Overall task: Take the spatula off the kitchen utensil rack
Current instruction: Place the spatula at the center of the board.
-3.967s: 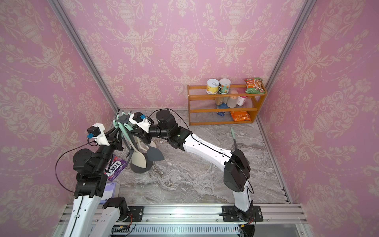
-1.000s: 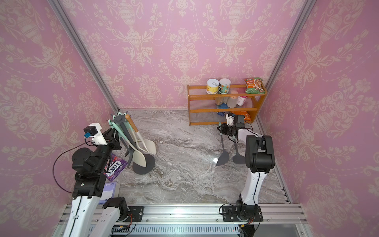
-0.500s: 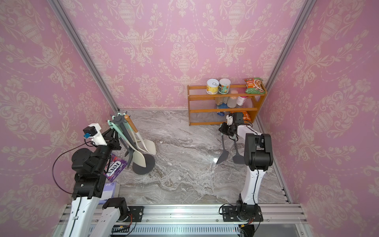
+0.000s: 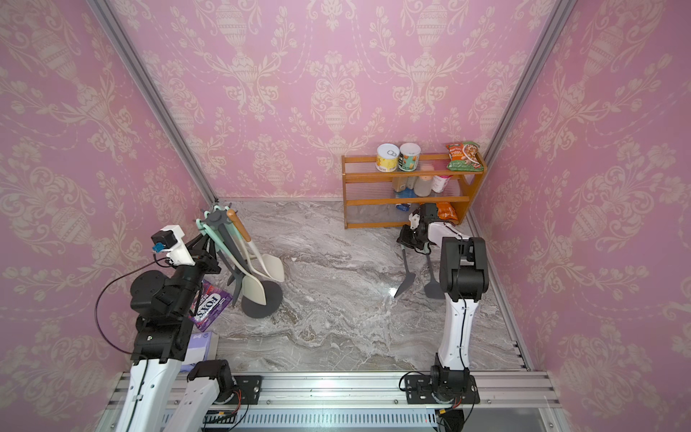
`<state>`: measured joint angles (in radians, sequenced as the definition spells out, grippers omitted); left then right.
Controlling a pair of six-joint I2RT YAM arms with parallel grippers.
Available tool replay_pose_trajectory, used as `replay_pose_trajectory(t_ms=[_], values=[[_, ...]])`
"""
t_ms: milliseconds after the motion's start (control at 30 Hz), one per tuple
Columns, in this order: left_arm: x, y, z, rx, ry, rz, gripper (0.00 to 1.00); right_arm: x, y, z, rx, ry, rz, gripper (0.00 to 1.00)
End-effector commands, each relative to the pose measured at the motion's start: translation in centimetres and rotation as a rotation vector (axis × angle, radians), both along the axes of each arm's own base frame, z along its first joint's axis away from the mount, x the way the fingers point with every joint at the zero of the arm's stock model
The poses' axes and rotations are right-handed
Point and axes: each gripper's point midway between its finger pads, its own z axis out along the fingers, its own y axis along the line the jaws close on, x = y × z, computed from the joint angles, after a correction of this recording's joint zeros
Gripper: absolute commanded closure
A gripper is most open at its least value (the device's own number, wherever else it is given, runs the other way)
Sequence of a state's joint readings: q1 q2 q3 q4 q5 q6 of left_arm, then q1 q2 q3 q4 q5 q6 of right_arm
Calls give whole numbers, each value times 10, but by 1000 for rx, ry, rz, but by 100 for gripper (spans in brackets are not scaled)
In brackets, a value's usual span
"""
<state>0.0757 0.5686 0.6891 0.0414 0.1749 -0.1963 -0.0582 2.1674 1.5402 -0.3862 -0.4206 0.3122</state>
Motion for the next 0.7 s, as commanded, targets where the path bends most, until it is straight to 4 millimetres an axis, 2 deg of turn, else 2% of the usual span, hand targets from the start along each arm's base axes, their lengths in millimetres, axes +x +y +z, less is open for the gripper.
replay_pose_trajectory(t_ms=[0, 100, 233, 367, 500, 600, 667], values=[[1, 6, -20, -16, 67, 33, 100, -2, -1, -2, -39, 39, 14, 84], [-1, 7, -19, -14, 61, 38, 100, -3, -1, -3, -47, 48, 12, 75], [-1, 7, -18, -16, 60, 35, 100, -3, -1, -4, -60, 55, 18, 68], [-1, 6, -18, -17, 59, 33, 100, -5, -3, -1, -77, 51, 16, 68], [-1, 6, -18, -17, 59, 32, 100, -10, -3, 15, -118, 14, 29, 68], [-1, 6, -18, -18, 60, 32, 100, -23, -2, 29, -190, 7, 69, 66], [0, 6, -19, -19, 62, 33, 100, -35, -3, 31, -248, 28, 91, 66]])
